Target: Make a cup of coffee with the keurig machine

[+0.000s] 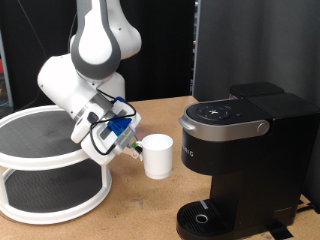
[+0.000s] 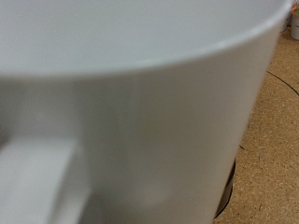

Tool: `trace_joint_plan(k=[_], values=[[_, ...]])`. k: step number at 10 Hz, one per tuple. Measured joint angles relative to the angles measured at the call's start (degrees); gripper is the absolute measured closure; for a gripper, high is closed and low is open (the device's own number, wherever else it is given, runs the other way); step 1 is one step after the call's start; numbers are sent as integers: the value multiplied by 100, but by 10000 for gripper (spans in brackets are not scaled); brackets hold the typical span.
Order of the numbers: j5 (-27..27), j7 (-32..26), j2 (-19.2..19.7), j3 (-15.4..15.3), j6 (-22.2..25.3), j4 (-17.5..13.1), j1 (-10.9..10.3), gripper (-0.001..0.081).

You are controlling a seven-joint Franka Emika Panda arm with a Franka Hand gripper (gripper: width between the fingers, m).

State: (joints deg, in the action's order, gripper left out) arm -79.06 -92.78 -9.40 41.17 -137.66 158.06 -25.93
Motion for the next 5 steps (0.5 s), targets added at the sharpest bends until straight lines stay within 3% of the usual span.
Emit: trace_joint_plan(k=[5], values=[[-454,216,44,-380,-573,-167,-156,743]])
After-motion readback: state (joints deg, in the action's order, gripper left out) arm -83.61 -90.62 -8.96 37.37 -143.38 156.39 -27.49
